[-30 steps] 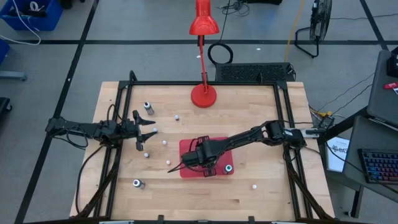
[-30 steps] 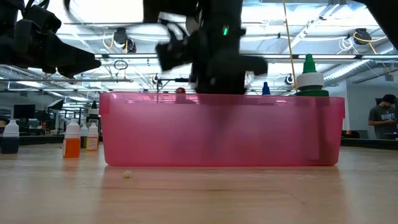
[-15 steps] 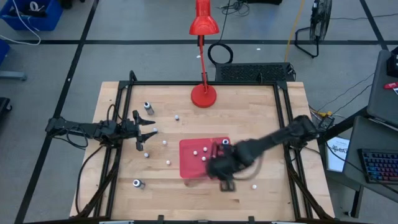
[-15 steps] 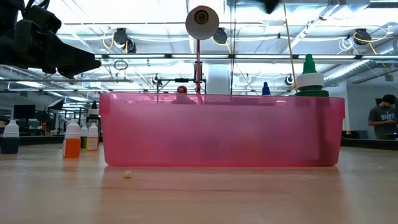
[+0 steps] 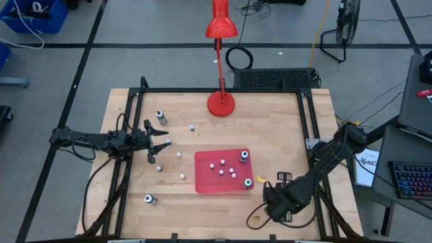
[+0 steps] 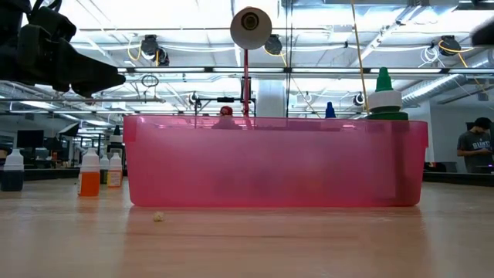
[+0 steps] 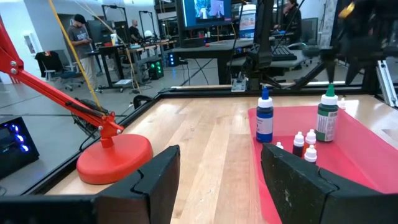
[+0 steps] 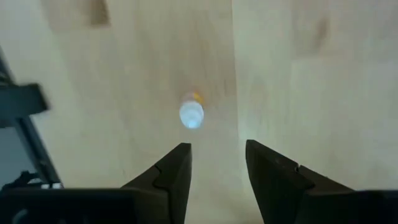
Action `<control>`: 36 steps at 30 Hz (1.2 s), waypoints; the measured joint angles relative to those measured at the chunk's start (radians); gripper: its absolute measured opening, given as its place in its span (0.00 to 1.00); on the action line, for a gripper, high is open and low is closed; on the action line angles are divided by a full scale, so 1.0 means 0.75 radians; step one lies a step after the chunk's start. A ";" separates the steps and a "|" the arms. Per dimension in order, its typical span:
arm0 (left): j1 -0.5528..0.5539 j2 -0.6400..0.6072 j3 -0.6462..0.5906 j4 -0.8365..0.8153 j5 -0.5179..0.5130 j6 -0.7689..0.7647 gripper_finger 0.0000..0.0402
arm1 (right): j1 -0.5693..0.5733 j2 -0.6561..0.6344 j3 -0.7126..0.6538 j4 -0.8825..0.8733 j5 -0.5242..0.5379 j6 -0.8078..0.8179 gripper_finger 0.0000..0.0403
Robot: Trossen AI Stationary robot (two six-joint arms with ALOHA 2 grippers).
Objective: Pick & Place food coloring
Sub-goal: Put the small orange food coloring bottle into the pink bin
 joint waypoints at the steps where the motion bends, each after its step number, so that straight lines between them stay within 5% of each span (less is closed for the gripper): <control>1: 0.000 0.000 0.000 0.000 0.000 0.000 0.56 | 0.005 -0.014 -0.052 0.041 -0.021 0.027 0.36; 8: 0.000 0.000 0.000 0.000 0.000 0.000 0.56 | -0.015 -0.099 -0.335 0.429 -0.154 0.124 0.36; 19: 0.000 0.000 0.000 0.000 0.000 0.000 0.56 | -0.017 -0.111 -0.590 0.913 -0.158 0.160 0.35; 27: 0.000 0.000 0.000 0.000 0.000 0.000 0.56 | -0.023 -0.115 -0.650 0.965 -0.126 0.115 0.32; 33: 0.000 0.000 0.000 0.000 0.000 0.000 0.56 | -0.047 -0.114 -0.655 0.988 -0.116 0.017 0.13; 36: 0.000 0.000 0.000 0.000 0.000 0.000 0.56 | -0.064 -0.112 -0.656 1.039 -0.106 -0.070 0.12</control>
